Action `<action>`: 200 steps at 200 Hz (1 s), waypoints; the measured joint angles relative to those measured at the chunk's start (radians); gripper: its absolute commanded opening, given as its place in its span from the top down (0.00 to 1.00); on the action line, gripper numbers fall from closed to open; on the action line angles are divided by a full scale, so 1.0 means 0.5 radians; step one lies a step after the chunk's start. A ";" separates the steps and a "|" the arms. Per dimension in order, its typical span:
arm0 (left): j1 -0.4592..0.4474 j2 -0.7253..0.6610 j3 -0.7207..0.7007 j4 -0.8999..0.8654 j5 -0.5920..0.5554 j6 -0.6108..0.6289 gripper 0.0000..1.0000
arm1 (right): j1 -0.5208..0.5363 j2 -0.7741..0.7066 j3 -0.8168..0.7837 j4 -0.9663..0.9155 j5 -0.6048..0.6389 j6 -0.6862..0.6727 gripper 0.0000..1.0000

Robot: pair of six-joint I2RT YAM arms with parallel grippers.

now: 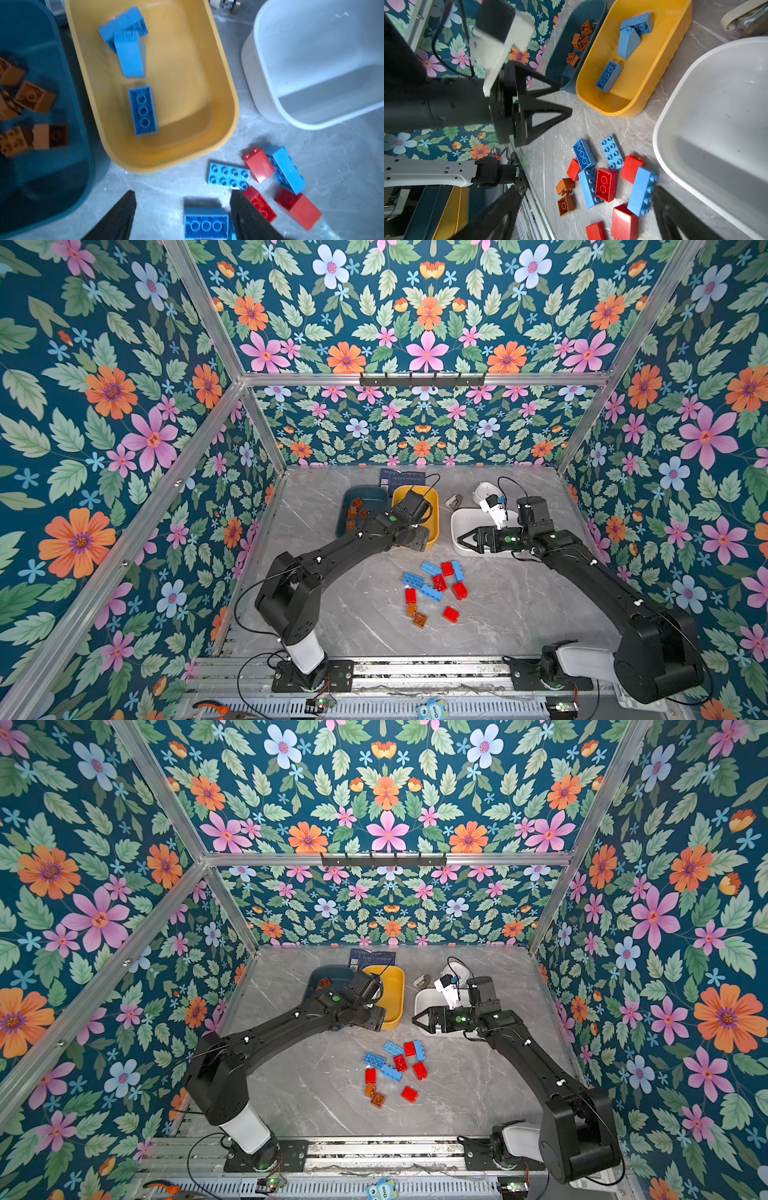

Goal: Sort the legos into containers by color
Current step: Place the lego in the container, then pick up the lego from the center of the table.

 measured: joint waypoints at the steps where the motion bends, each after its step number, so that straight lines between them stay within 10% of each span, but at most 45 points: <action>1: -0.003 -0.005 -0.008 0.002 -0.001 -0.006 0.27 | 0.000 0.000 0.000 0.001 -0.001 0.000 0.01; 103: -0.351 -0.265 -0.673 0.286 -0.323 -1.974 0.32 | 0.000 -0.001 -0.076 0.047 -0.044 0.030 0.01; 200: -0.372 0.098 -0.552 0.288 -0.278 -2.450 0.40 | -0.018 0.034 -0.140 0.101 -0.104 0.029 0.01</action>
